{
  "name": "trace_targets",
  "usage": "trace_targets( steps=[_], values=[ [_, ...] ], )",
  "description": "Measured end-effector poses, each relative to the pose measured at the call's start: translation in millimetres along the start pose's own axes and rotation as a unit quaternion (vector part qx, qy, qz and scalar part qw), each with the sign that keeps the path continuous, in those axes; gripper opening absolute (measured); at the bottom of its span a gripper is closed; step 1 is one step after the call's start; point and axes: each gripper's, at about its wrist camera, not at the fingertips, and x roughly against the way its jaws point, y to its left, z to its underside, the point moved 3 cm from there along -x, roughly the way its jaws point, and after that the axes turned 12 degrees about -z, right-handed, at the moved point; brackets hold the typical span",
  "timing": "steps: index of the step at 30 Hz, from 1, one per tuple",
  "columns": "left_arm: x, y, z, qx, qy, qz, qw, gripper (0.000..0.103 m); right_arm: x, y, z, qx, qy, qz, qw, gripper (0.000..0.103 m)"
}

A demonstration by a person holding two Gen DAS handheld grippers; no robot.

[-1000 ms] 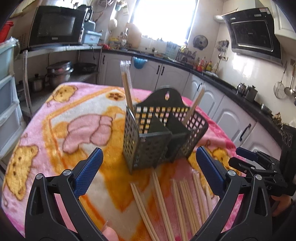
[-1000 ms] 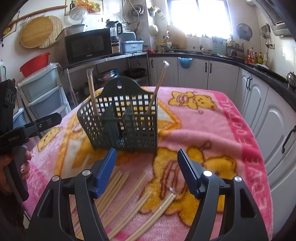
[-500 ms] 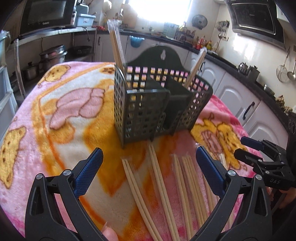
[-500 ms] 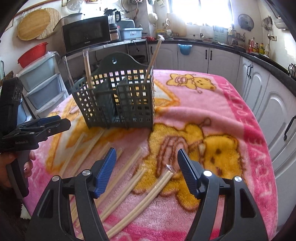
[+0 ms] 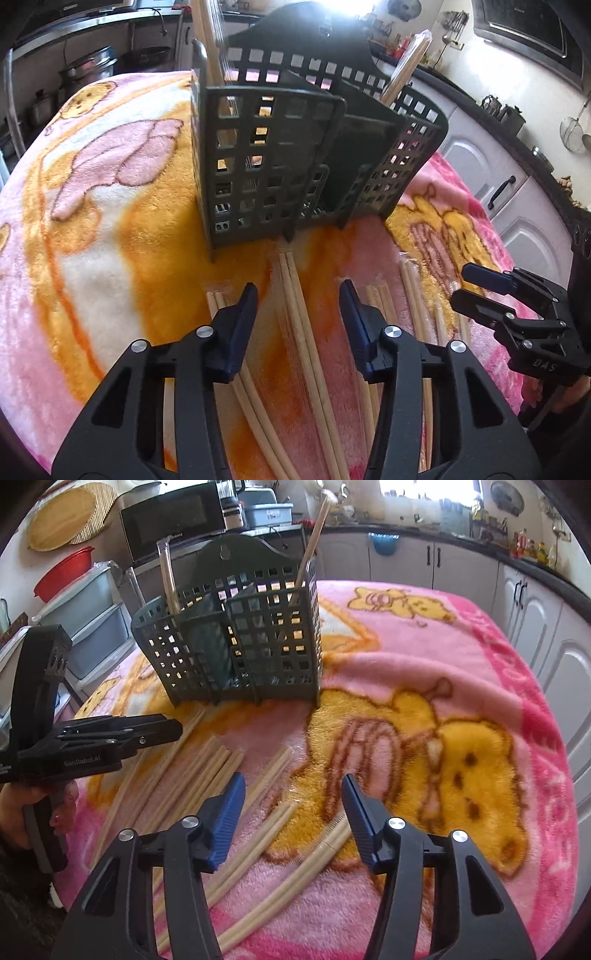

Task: Organize utensils
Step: 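Move both tools back down toward the loose chopsticks beside the caddy, then close the left tool on a chopstick pair while the right tool grasps another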

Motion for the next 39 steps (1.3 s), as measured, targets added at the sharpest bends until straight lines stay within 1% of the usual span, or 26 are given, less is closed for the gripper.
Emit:
trace_targets(
  steps=[6,8,10,14,18,23,25,26,28,31,35,37,39],
  values=[
    [-11.0,-0.1,-3.8,0.002,0.016,-0.011,0.9998,0.036,-16.4,-4.1,-9.2,-0.011,0.016,-0.006,1.0,0.043],
    [-14.4,0.5,-4.4,0.002,0.018,-0.014,0.9997,0.036,-21.6,-7.0,-11.5,-0.018,0.022,-0.008,1.0,0.042],
    [-17.7,0.4,-5.3,-0.001,0.02,-0.02,0.9996,0.033,-25.7,-9.3,-13.5,-0.025,0.026,-0.012,0.999,0.04],
    [-20.5,-1.0,-8.4,-0.001,0.019,-0.029,0.9994,0.033,-31.2,-14.7,-17.2,-0.037,0.027,-0.015,0.999,0.04],
    [-25.8,-6.5,-11.2,0.0,0.019,-0.035,0.9992,0.033,-37.0,-16.4,-20.1,-0.046,0.031,-0.027,0.998,0.035],
    [-29.3,-10.2,-13.2,-0.002,0.016,-0.046,0.9988,0.033,-43.9,-17.9,-22.3,-0.052,0.033,-0.028,0.998,0.031],
    [-31.2,-12.3,-14.2,-0.003,0.016,-0.051,0.9986,0.032,-45.4,-18.3,-23.4,-0.05,0.033,-0.025,0.998,0.026],
    [-32.0,-12.9,-14.9,-0.004,0.016,-0.054,0.9984,0.031,-46.1,-18.3,-24.0,-0.05,0.032,-0.024,0.998,0.024],
    [-33.5,-13.6,-16.4,-0.004,0.016,-0.065,0.9977,0.024,-47.2,-18.6,-24.5,-0.05,0.032,-0.026,0.998,0.017],
    [-34.7,-12.5,-18.3,0.002,0.015,-0.072,0.9973,0.016,-45.9,-15.4,-25.7,-0.044,0.027,-0.026,0.998,0.009],
    [-32.9,-7.1,-17.7,0.009,0.011,-0.059,0.9981,0.013,-37.7,-9.3,-27.2,-0.042,0.011,-0.033,0.999,0.008],
    [-30.8,-4.9,-17.9,0.012,0.01,-0.055,0.9984,0.008,-32.9,-5.9,-28.9,-0.035,0.005,-0.033,0.999,0.008],
    [-23.5,6.3,-17.6,0.018,0.008,-0.044,0.9988,0.008,-26.4,-2.5,-30.9,-0.029,-0.002,-0.033,0.999,0.008]
  ],
)
